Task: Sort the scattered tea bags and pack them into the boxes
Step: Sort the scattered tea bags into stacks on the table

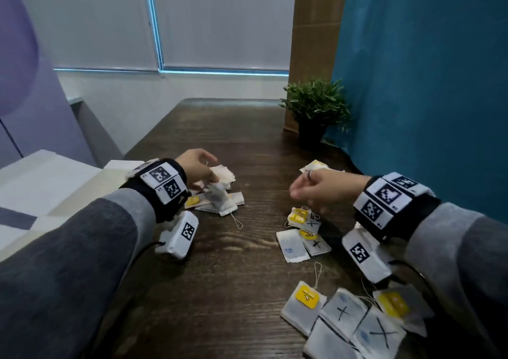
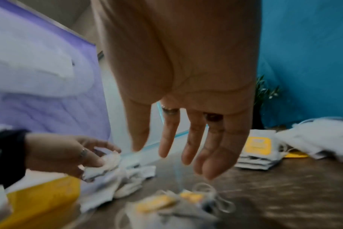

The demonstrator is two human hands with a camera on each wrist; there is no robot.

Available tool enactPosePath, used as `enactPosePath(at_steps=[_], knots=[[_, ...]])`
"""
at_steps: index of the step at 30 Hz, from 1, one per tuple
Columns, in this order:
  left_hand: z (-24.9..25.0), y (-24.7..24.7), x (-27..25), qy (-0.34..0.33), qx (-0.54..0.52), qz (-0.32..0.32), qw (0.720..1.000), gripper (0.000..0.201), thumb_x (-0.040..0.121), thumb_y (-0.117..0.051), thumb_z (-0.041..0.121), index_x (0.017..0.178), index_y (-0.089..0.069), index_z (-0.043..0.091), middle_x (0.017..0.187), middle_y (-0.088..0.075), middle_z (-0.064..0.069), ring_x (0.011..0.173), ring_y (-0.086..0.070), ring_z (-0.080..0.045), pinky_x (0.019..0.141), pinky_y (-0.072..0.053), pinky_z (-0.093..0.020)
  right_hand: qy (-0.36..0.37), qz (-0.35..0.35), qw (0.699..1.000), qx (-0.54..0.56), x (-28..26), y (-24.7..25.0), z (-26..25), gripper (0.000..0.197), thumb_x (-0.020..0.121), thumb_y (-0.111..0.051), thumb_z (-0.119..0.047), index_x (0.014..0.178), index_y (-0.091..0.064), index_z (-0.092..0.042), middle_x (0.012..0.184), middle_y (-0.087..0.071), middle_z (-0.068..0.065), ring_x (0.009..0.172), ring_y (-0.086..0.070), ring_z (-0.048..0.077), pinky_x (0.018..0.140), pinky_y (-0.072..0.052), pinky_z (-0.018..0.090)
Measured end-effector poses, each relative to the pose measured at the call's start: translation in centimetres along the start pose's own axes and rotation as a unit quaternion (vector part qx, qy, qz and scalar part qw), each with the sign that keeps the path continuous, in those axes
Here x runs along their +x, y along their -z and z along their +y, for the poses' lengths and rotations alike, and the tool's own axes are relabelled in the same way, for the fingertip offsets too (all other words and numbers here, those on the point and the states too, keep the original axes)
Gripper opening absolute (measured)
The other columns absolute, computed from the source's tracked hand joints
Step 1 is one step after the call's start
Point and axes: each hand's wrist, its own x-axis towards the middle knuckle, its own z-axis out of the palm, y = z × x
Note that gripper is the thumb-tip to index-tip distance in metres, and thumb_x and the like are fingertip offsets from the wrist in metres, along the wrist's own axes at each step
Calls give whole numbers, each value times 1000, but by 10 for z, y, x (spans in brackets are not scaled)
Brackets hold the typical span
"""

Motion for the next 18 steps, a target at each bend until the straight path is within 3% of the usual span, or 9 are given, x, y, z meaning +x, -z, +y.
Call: enactPosePath(at_steps=[2, 3, 5, 7, 10, 12, 15, 18], knots=[[-2, -2, 2, 5, 162, -23, 987, 45, 80, -69, 10, 122, -54, 15, 123, -56, -11, 95, -56, -24, 73, -48, -30, -19, -58, 994, -91, -4, -2, 6, 33, 81, -70, -37, 107, -60, -20, 86, -61, -4, 80, -58, 13, 71, -52, 33], [1, -6, 2, -11, 255, -17, 967, 47, 81, -68, 19, 125, -52, 19, 130, -53, -11, 110, -52, -27, 86, -44, -32, -26, -83, 989, -117, -5, -5, 6, 38, 78, -72, -36, 109, -58, -20, 84, -60, -6, 81, -57, 12, 71, -51, 31], [14, -17, -8, -66, 328, 8, 942, 47, 83, -64, 31, 127, -49, 25, 135, -46, -12, 126, -38, -32, 99, -35, -35, -25, -100, 981, -164, -7, -10, 6, 44, 75, -76, -32, 111, -55, -20, 81, -59, -6, 83, -57, 14, 69, -49, 29], [31, -33, -23, -124, 304, -25, 944, 43, 83, -64, 35, 123, -52, 23, 132, -49, -10, 123, -42, -29, 98, -37, -33, -22, -89, 975, -203, -5, -13, 6, 41, 77, -75, -28, 110, -53, -18, 85, -61, -2, 82, -58, 17, 70, -49, 32], [46, -65, -47, -151, 250, -157, 944, 39, 80, -69, 38, 112, -55, 19, 109, -60, 1, 97, -55, -15, 82, -43, -25, -36, -72, 979, -188, -5, -9, 8, 25, 84, -66, -27, 103, -51, -20, 91, -67, 9, 71, -61, 20, 65, -53, 32], [51, -83, -58, -146, 257, -219, 930, 44, 79, -70, 36, 116, -53, 18, 105, -58, 3, 94, -54, -14, 78, -42, -24, -39, -50, 993, -98, -10, -2, 10, 15, 90, -57, -17, 102, -49, -16, 81, -63, 9, 61, -59, 18, 55, -52, 26], [54, -103, -63, -163, 300, -258, 904, 51, 76, -75, 27, 121, -53, 15, 115, -59, -2, 103, -55, -19, 77, -40, -25, -46, -19, 993, 107, -20, 6, 15, 10, 93, -43, -2, 99, -45, -10, 85, -59, 16, 65, -61, 20, 49, -54, 25], [56, -104, -65, -164, 324, -278, 889, 44, 77, -75, 22, 118, -61, 10, 98, -58, -2, 84, -50, -14, 62, -38, -22, -64, 0, 978, 201, -28, 8, 21, 16, 93, -32, 0, 92, -46, -7, 76, -54, 16, 52, -54, 17, 40, -46, 23]])
